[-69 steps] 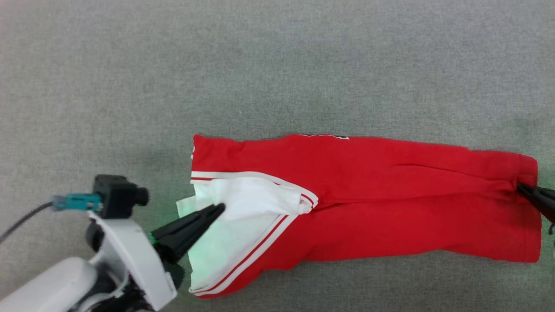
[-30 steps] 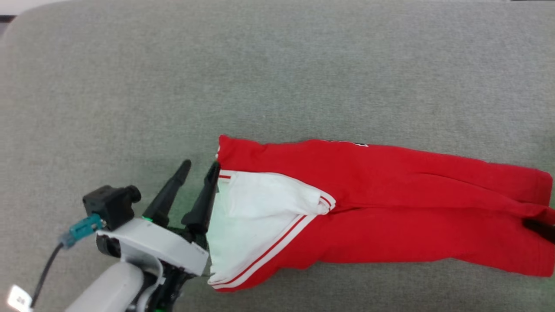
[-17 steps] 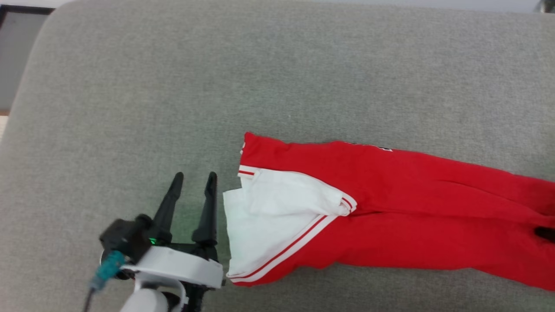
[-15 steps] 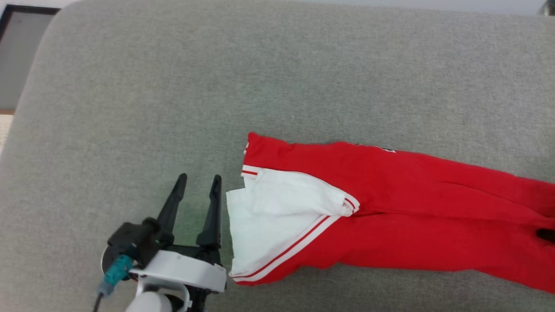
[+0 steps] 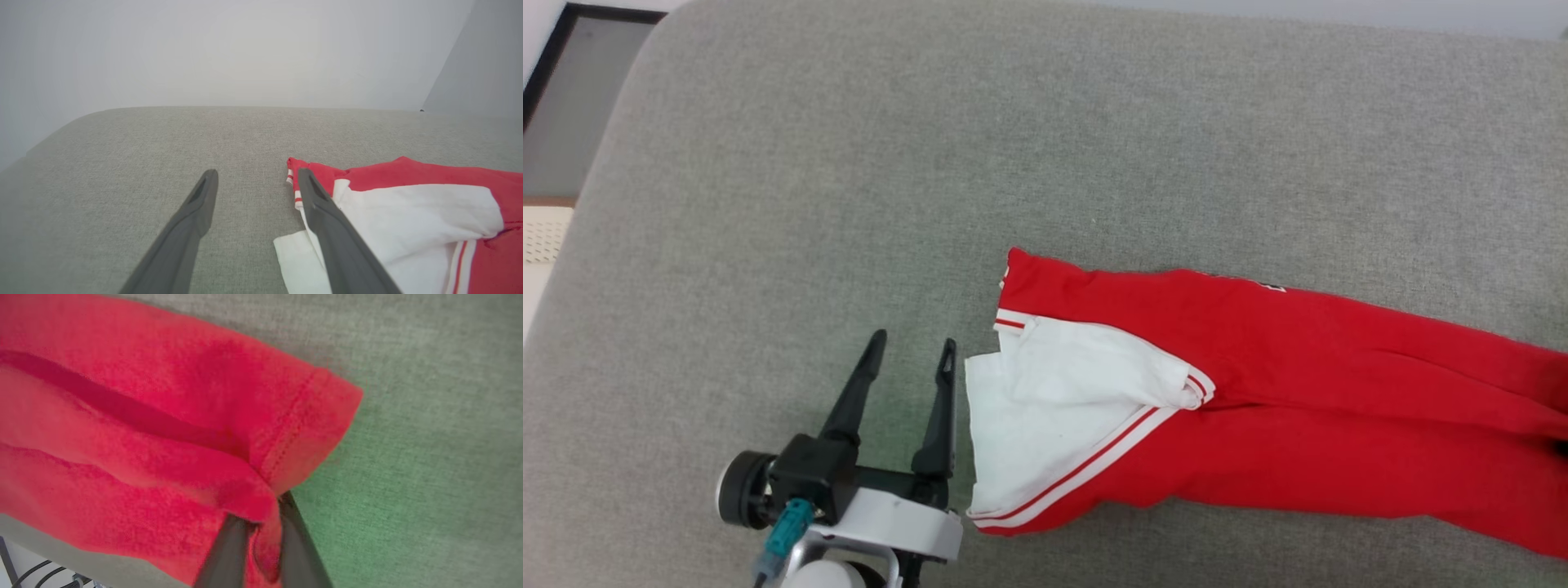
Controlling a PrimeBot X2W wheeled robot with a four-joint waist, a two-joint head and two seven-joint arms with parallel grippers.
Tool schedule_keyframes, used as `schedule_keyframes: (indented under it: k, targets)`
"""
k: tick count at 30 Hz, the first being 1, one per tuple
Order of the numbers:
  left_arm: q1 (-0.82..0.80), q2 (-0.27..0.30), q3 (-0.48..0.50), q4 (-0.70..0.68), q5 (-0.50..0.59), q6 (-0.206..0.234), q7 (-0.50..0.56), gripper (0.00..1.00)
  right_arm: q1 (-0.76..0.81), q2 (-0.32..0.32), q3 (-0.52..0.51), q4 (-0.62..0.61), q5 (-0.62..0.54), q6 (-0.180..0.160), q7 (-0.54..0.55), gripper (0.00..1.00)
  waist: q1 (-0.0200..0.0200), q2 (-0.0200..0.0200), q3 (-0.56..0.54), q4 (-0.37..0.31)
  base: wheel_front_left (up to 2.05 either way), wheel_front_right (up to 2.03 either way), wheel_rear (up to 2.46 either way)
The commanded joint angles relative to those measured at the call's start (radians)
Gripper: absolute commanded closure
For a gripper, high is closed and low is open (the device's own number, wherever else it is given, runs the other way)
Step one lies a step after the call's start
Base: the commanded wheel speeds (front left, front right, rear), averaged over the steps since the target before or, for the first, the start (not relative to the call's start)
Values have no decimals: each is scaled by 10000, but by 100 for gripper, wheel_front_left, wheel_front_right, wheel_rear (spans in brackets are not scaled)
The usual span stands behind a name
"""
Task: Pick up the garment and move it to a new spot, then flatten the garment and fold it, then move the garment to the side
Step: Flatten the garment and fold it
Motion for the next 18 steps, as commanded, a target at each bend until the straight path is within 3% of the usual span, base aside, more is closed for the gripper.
schedule_keyframes:
  k: [1,10,18]
  targets:
    - [-26,-58,77,3,70,-68,-20,0,101,272,191,115,-82,-13,-56,100,0,0,29,-20,0,0,0]
    - [-104,-376,661,185,424,-535,-21,0,-315,375,120,22,-38,-15,-678,100,0,0,23,-304,0,0,0]
    - [-191,-444,1130,143,588,-842,-21,0,-845,110,-176,219,-237,-15,-1523,100,0,0,187,-958,0,0,0]
